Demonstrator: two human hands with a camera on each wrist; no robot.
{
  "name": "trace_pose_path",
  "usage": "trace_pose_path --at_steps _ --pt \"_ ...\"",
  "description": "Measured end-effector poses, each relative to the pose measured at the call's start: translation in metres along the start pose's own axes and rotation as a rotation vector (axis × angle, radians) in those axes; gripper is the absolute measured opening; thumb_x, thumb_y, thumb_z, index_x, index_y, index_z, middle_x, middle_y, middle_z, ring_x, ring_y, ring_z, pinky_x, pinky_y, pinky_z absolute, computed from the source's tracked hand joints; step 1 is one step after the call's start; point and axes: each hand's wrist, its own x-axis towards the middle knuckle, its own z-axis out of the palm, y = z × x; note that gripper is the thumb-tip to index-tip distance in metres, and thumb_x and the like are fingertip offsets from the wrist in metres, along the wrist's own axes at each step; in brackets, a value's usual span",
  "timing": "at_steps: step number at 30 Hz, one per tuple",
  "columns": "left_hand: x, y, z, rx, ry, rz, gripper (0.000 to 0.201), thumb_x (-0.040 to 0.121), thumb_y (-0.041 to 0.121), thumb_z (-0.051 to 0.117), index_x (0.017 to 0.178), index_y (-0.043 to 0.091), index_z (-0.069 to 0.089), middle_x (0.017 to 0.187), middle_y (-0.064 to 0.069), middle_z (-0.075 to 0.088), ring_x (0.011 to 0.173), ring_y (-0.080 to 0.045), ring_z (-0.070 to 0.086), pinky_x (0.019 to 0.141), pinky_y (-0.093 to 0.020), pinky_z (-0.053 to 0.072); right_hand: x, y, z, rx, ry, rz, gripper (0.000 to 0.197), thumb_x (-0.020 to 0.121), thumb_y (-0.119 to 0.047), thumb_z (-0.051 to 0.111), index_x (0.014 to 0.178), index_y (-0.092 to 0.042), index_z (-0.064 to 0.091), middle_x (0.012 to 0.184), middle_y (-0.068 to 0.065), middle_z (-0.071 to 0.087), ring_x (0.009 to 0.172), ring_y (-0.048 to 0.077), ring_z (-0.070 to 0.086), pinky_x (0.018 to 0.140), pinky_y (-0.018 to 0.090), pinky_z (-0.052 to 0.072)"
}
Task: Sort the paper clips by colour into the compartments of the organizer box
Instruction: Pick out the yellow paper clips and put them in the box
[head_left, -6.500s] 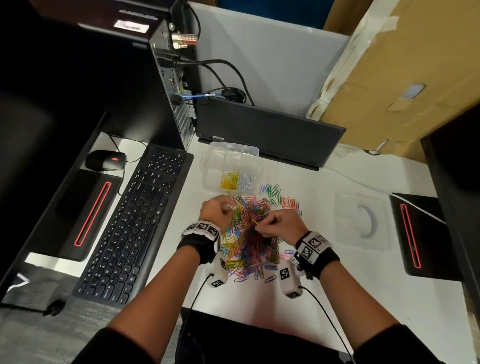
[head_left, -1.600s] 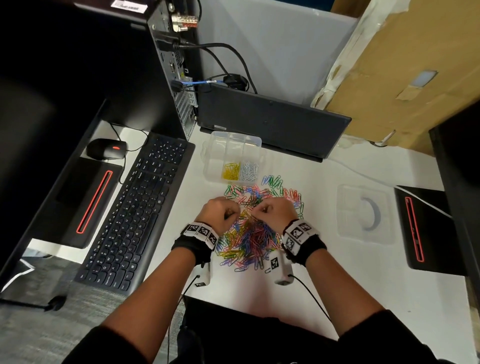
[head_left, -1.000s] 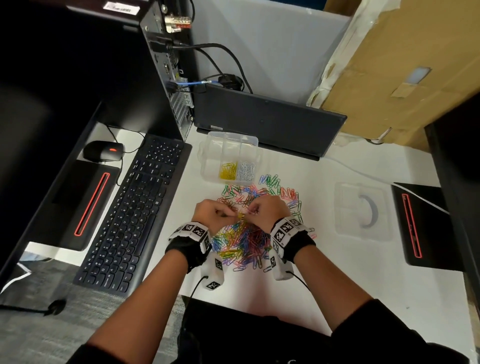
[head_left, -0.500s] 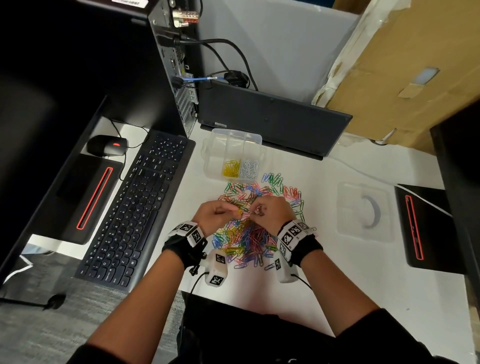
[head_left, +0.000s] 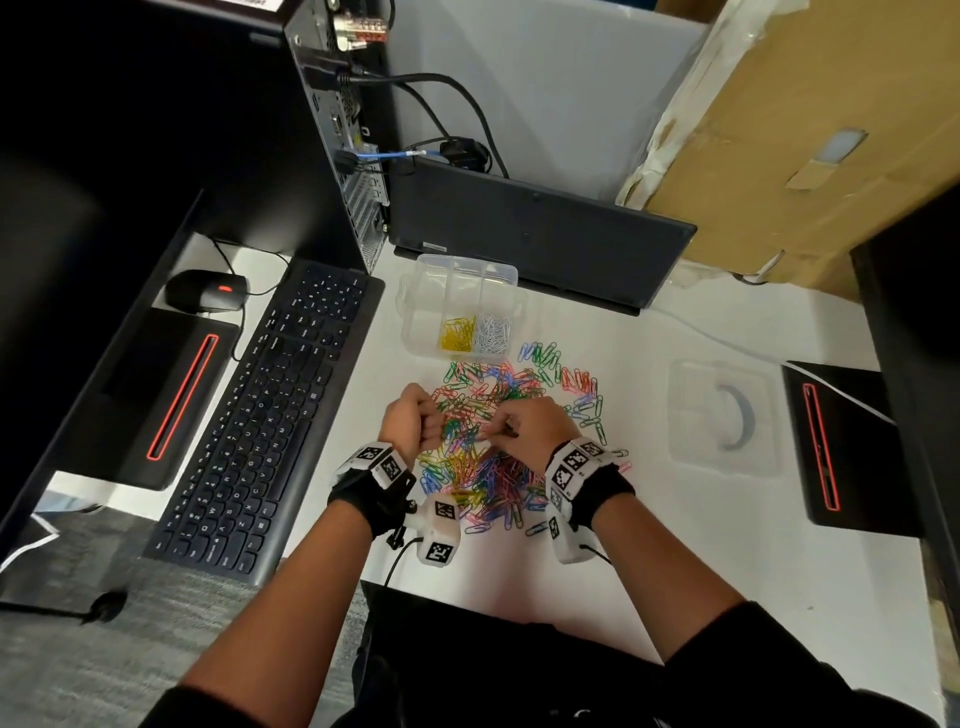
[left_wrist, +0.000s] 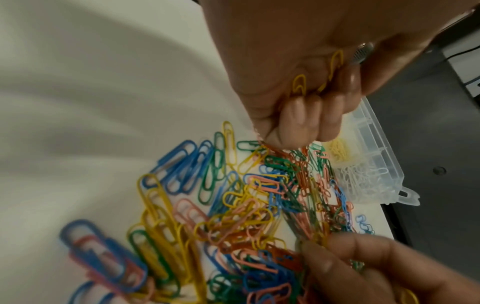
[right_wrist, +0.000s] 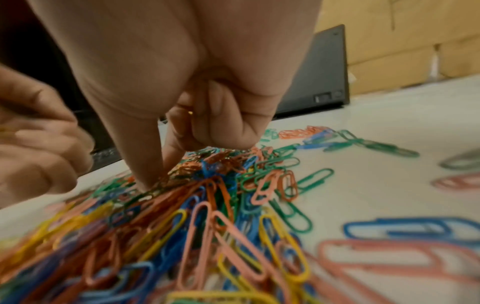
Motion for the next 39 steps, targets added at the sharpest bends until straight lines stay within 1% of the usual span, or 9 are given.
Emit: trace_pose_path --at_steps 5,9,12,16,20,25,30,34,39 --pt "0.000 0.000 0.001 -0.013 -0.079 -0.041 0.029 0.099 0.005 0.034 0.080 0.007 0.054 0.056 -0.007 0.046 0.052 -0.015 0.032 0.040 -0.017 0.026 0.001 0.013 -0.009 0.255 0.012 0.024 0.015 0.076 -0.028 0.083 0.077 -0.017 0.072 0.067 -0.013 0.060 0.055 -0.002 0.050 0.055 0.011 0.040" --pt "0.002 -0.007 -0.001 0.092 -0.156 0.048 0.037 0.098 -0.007 0.029 0.103 0.007 0.064 0.061 -0.004 0.035 0.049 -0.012 0.026 0.040 -0.016 0.023 0.000 0.018 -0.023 0.698 -0.144 0.155 0.016 0.083 -0.017 0.076 0.092 -0.005 0.070 0.091 0.010 0.073 0.074 0.014 0.068 0.072 0.026 0.058" --pt "-0.001 -0.007 0.005 0.428 -0.096 0.216 0.026 0.101 0.014 0.044 0.101 0.011 0.070 0.061 0.005 0.049 0.048 -0.009 0.035 0.044 -0.020 0.029 -0.004 0.021 -0.030 1.000 -0.132 0.205 0.011 0.084 -0.004 0.071 0.092 0.003 0.068 0.089 0.019 0.070 0.071 0.018 0.065 0.067 0.023 0.057" --pt "0.000 -0.014 0.008 0.949 -0.065 0.441 0.012 0.086 0.036 0.069 0.085 0.025 0.075 0.090 0.013 0.071 0.080 -0.007 0.062 0.077 -0.022 0.049 -0.010 0.028 -0.033 1.241 -0.103 0.293 0.017 0.089 0.003 0.063 0.106 0.001 0.064 0.087 0.014 0.070 0.063 0.012 0.062 0.059 0.018 0.055" --pt "-0.003 -0.013 0.014 1.239 0.016 0.478 0.029 0.074 0.052 0.075 0.067 0.024 0.072 0.070 0.014 0.067 0.066 -0.004 0.058 0.067 -0.020 0.048 -0.014 0.038 -0.032 1.524 -0.138 0.405 0.039 0.090 -0.011 0.063 0.128 -0.007 0.061 0.082 0.001 0.064 0.069 0.010 0.057 0.057 0.018 0.052" --pt "-0.011 -0.012 0.016 1.296 0.098 0.372 0.033 0.066 0.056 0.080 0.064 0.024 0.073 0.066 0.015 0.067 0.065 -0.005 0.061 0.064 -0.021 0.051 -0.012 0.035 -0.028 1.828 -0.144 0.509 0.031 0.087 -0.009 0.060 0.117 -0.004 0.063 0.079 0.005 0.061 0.070 0.017 0.063 0.059 0.025 0.057" --pt "-0.014 -0.016 0.016 1.240 0.101 0.354 0.020 0.073 0.048 0.078 0.071 0.028 0.076 0.075 0.014 0.071 0.073 -0.007 0.064 0.068 -0.021 0.051 -0.014 0.026 -0.031 1.767 -0.172 0.414 0.028 0.087 -0.018 0.041 0.091 -0.001 0.063 0.077 0.010 0.050 0.064 0.021 0.050 0.054 0.029 0.048" --pt "-0.009 -0.015 0.016 1.196 0.041 0.308 0.017 0.073 0.045 0.079 0.075 0.028 0.078 0.076 0.016 0.071 0.074 -0.005 0.064 0.070 -0.022 0.054 -0.011 0.021 -0.029 1.283 -0.129 0.351 0.045 0.101 -0.027 0.039 0.071 -0.004 0.063 0.070 0.011 0.062 0.059 0.021 0.056 0.055 0.030 0.045" --pt "-0.010 -0.017 0.016 1.144 -0.014 0.346 0.014 0.079 0.036 0.077 0.080 0.022 0.077 0.072 0.012 0.065 0.069 -0.004 0.058 0.065 -0.018 0.044 -0.007 0.014 -0.022 1.064 -0.150 0.370 0.025 0.094 -0.012 0.049 0.077 -0.005 0.066 0.069 0.008 0.063 0.055 0.017 0.050 0.045 0.023 0.040"
